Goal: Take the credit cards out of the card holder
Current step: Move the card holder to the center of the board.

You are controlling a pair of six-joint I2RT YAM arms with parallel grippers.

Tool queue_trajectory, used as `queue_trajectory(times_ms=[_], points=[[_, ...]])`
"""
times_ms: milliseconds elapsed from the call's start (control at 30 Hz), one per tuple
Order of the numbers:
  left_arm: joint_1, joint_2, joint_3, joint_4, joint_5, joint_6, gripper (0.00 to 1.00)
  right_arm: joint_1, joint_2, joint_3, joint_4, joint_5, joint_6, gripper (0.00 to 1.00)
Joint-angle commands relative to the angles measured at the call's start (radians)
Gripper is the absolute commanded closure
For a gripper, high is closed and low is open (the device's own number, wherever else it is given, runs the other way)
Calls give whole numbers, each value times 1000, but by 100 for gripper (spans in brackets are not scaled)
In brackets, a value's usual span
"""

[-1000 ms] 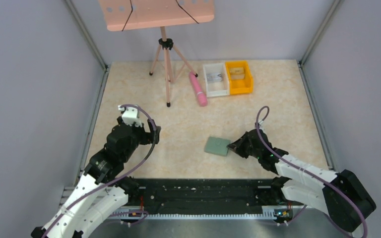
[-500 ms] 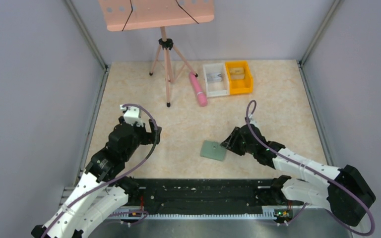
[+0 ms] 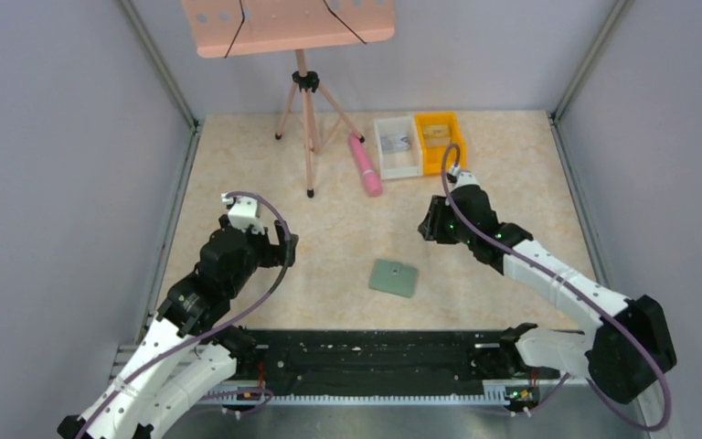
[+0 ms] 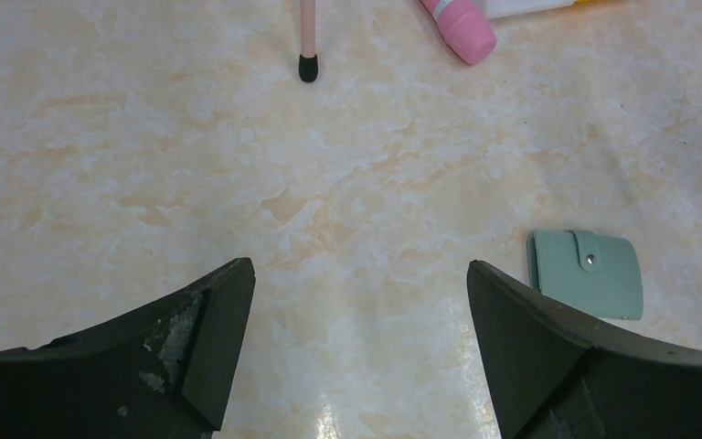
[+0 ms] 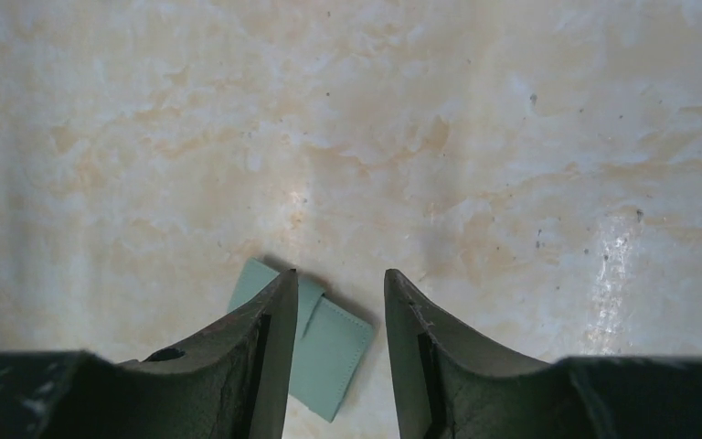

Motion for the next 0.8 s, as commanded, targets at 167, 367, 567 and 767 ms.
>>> queue_trajectory(times_ms=[167,367,567,767], points=[[-2,-16,3,32,3,17,8,-77,283,60,103,-238,-203,54],[-2,-6,6,25,6,17,9,-78,333,20,208,-371,-187,45],[-2,-5,4,31,6,17,9,-76,373,-48,307,-523,-144,44],[-2,15,8,29,16,17,9,-58,344,-101,312,-537,-135,43]])
